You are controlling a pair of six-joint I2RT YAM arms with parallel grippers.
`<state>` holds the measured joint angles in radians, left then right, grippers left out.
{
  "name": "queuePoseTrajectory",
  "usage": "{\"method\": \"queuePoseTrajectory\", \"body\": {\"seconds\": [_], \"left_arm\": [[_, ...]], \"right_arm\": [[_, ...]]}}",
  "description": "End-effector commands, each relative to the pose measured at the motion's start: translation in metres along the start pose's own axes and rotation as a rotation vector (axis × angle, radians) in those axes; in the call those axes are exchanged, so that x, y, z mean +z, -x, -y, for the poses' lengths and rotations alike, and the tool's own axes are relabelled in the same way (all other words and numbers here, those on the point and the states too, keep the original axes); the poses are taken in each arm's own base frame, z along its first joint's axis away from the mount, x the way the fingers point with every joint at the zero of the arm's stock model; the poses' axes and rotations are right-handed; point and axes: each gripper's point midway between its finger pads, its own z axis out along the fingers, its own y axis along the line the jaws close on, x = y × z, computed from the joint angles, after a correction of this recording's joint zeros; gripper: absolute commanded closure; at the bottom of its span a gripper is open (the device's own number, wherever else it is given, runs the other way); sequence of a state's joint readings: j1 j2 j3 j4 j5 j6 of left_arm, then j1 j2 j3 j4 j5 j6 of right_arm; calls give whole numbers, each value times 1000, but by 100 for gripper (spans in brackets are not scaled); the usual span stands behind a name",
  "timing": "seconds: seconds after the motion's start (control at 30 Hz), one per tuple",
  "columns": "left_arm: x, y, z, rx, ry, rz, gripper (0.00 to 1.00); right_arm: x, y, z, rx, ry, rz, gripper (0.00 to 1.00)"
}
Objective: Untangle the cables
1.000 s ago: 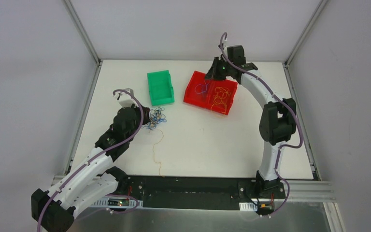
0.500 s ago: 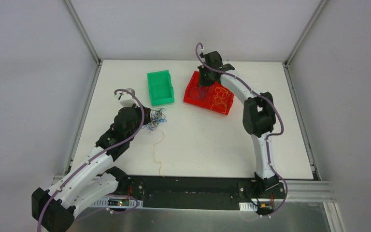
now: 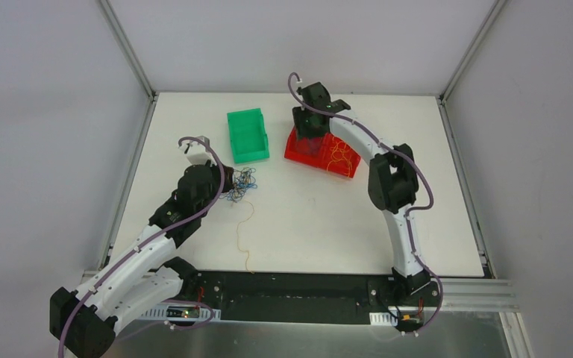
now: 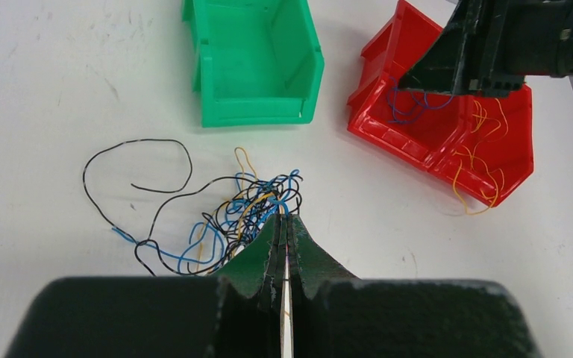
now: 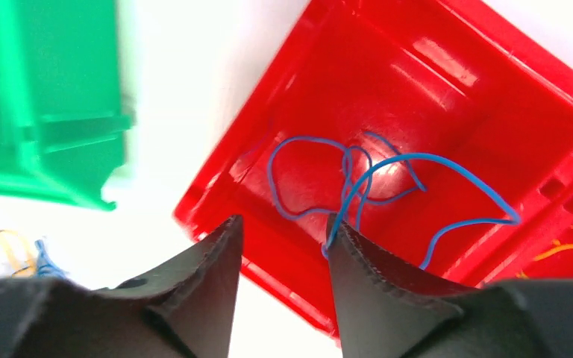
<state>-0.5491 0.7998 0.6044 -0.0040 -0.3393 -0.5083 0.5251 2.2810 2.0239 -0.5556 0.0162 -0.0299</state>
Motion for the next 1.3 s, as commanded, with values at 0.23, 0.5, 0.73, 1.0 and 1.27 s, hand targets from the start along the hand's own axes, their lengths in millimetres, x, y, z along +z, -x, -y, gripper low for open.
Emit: {"method": "queuePoseTrajectory", "body": {"seconds": [0.23, 0.5, 0.73, 1.0, 1.27], "left_arm": [[8, 5, 33, -14, -133, -13, 100], [-2, -9, 94, -18, -435, -137, 100], [-46, -15, 175, 135, -826, -203, 100], [-96, -13, 206, 206, -1096, -196, 100], [-100, -13, 210, 199, -1121, -200, 100]], "right_arm": [[-160, 41, -29, 6, -8, 215, 20], [-234, -76, -66, 79, 335, 343, 18], [-252, -124, -71, 114, 508, 488, 13], [-238, -139, -85, 43, 560, 491, 16], [-235, -146, -99, -3, 618, 453, 29]]}}
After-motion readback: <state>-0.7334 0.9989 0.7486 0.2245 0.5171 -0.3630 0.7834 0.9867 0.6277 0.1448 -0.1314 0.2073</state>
